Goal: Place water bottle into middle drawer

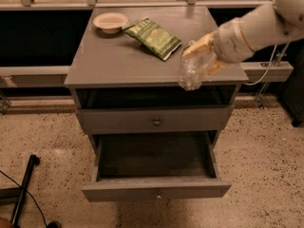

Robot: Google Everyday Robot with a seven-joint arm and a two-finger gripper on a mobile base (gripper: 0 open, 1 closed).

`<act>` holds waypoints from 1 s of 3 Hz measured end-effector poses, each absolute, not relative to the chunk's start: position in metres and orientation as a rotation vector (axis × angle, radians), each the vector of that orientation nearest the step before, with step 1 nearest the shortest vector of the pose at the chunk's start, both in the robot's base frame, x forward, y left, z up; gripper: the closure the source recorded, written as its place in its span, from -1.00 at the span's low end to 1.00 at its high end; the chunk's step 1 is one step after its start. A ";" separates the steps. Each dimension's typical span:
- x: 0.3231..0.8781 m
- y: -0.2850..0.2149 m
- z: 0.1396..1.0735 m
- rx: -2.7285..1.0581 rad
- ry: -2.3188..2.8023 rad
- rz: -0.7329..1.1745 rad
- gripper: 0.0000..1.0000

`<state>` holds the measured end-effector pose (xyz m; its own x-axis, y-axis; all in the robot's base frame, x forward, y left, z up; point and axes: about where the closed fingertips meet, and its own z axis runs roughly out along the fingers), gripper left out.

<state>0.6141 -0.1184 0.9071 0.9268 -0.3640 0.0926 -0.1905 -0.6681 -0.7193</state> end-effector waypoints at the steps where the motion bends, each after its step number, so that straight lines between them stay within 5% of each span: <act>1: 0.598 -0.149 0.880 -2.283 0.505 -0.275 1.00; 3: 0.588 -0.171 0.884 -2.326 0.691 -0.348 1.00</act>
Offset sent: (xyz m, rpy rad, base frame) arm -0.0153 -0.0256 -0.0231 0.0468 0.0389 -0.0735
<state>0.5883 -0.1712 0.8844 0.8236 -0.5641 0.0588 -0.3835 -0.6305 -0.6748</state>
